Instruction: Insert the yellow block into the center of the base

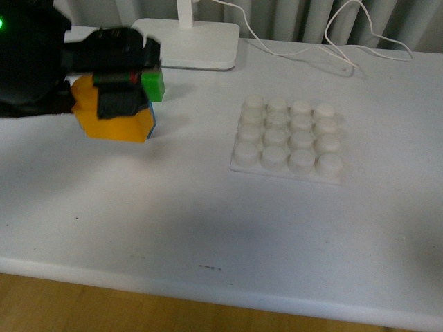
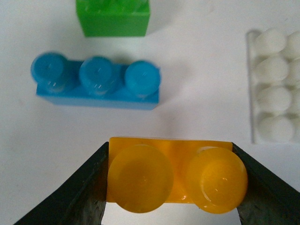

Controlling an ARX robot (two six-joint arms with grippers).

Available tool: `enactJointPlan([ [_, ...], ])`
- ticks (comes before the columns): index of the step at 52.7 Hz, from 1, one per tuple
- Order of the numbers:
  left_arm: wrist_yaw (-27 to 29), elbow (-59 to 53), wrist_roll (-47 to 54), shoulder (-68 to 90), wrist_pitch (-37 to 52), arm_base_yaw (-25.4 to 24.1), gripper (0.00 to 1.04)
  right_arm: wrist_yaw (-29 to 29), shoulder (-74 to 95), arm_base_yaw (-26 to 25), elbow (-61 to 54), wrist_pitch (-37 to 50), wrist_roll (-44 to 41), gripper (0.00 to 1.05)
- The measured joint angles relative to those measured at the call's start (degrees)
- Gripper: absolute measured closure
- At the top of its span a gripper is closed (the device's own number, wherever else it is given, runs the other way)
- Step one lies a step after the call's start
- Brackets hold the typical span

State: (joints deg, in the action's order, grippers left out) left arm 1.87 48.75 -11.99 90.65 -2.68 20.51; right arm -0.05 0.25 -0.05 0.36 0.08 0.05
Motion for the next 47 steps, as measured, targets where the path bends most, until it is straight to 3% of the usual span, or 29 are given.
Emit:
enactJointPlan([
  [25, 6.25, 21.49, -10.54, 13.68, -4.96, 13.16, 0.39, 0.0, 0.0, 0.0, 0.0, 0.0, 0.0, 0.09],
  [47, 6.71, 30.99, -12.55, 23.87, -5.44, 14.86, 0.39, 0.0, 0.0, 0.0, 0.0, 0.0, 0.0, 0.09],
])
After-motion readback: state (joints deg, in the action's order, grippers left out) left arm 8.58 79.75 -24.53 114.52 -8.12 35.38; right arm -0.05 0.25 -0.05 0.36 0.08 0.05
